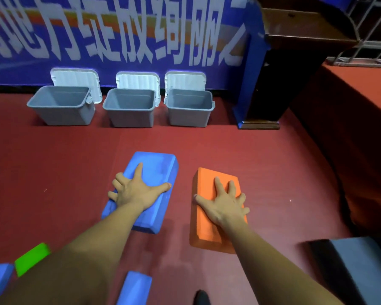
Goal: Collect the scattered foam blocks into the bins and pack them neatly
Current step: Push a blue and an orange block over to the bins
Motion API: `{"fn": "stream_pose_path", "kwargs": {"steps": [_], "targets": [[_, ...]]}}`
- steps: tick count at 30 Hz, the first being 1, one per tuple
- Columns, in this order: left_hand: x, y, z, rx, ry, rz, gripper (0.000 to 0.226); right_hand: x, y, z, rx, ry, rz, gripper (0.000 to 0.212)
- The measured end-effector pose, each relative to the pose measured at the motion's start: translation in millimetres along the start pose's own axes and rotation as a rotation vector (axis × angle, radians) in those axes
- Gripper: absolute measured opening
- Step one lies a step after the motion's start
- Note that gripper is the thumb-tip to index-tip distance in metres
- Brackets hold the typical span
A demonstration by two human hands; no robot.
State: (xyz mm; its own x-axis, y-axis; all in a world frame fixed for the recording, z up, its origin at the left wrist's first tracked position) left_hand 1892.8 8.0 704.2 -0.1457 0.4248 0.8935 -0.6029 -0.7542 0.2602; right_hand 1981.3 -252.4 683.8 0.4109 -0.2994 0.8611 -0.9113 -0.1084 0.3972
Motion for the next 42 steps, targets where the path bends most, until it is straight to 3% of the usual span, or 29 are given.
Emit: {"fn": "stream_pose_path", "kwargs": {"steps": [11,30,42], "targets": [[18.6,-166.1,142.7,0.029,0.035,0.017,0.117,86.6,-208.2,-80.9,0.045,0.015,-0.023,0.109],[40.1,-653.7,383.1,-0.001,0.052,-0.079,0.121,192.8,-662.5,-322.3,-0.029,-0.026,-0.005,0.108],[-70.3,-961.9,548.1,0.04,0.027,-0.121,0.124,192.2,-1012.4,-413.9,-0.043,-0.016,-0.073,0.111]]}}
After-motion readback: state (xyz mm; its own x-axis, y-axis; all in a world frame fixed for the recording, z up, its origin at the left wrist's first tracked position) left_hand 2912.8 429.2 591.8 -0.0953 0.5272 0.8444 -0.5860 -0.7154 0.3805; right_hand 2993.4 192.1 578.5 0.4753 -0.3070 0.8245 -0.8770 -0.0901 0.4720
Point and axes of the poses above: each hand's wrist, its own y-axis away from the middle knuckle, its own x-axis out of the back of the hand, z = x × y, the point moved 6 cm from there along -y, towards the middle knuckle, and after that the axes turned 2 degrees about y, right-handed, at the moved point
